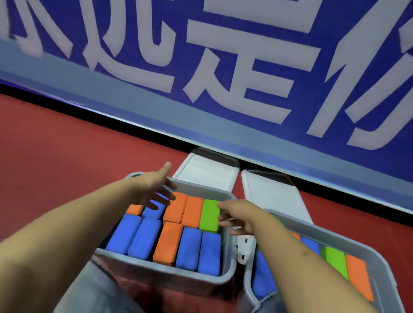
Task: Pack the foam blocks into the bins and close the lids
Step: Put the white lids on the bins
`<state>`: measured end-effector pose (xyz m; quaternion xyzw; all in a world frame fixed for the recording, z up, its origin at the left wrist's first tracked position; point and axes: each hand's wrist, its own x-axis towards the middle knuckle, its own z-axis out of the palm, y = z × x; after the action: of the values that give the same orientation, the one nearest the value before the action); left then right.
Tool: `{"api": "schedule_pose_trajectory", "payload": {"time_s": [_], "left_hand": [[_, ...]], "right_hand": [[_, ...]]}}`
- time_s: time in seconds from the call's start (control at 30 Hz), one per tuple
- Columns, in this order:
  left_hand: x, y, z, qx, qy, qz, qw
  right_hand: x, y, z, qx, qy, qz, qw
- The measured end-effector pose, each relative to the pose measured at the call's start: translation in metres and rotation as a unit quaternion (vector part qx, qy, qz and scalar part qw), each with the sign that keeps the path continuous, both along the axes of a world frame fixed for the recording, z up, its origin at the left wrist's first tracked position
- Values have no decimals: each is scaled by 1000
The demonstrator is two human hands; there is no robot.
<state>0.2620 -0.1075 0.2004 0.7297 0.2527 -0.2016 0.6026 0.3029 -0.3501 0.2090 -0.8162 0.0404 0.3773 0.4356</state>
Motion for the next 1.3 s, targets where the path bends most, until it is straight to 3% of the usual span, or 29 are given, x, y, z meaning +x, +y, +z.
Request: {"api": "schedule_pose_trajectory", "payload": {"time_s": [0.27,0.43,0.53,0.67,0.83,0.97,1.03,1.17,1.3], "left_hand": [[38,39,-19,12,27,-3,1000],[147,83,-87,-58,9,195,979],[225,92,-137,-41,18,232,972],[326,93,-195,-21,47,191,980],[406,115,-272,13,93,157,983],[427,128,-326,46,171,93,980],[433,130,-346,49,195,60,978],[437,136,-374,58,223,-14,973],[445,144,-397,52,224,-18,973]], "right_hand": [[76,5,0,-74,-38,-50,995],[183,42,-53,-102,-99,-28,990],[248,59,-105,-123,-123,12,985],[329,53,-168,-105,-95,-53,989],[401,67,-252,-19,140,-153,978],[432,93,-325,-12,234,-247,940],[442,101,-356,-40,249,-269,930],[454,99,-412,-148,221,-198,944],[464,94,-454,-166,206,-175,948]]}}
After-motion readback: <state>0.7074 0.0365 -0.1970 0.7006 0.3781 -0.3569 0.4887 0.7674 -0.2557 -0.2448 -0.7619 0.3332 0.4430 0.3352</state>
